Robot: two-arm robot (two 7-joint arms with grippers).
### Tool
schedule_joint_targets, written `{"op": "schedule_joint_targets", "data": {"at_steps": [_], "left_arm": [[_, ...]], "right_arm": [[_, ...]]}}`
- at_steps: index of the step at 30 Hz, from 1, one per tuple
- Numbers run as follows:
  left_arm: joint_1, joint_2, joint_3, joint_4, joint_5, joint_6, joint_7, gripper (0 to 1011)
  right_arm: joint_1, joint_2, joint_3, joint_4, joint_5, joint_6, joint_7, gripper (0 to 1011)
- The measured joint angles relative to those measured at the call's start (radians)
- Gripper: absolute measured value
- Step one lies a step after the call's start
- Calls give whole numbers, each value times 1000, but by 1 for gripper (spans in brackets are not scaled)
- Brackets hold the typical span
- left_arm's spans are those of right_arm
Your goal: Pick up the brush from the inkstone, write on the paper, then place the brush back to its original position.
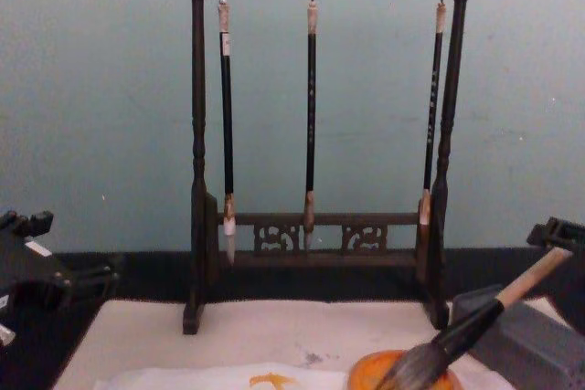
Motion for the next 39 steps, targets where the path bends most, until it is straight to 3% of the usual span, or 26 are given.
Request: {"op": "schedule_joint_targets", "data": {"at_steps": [13, 20, 39], "left_arm": [[0, 0, 0, 0, 0, 0, 0, 1010], [0, 0, 0, 0, 0, 0, 0, 1010], [0, 0, 0, 0, 0, 0, 0, 1010]], "right_arm": [[91, -56, 3, 145, 90, -3, -10, 1000], [130, -63, -14, 203, 108, -18, 8, 1000], [166, -56, -61, 259, 134, -37, 38, 1000]]}}
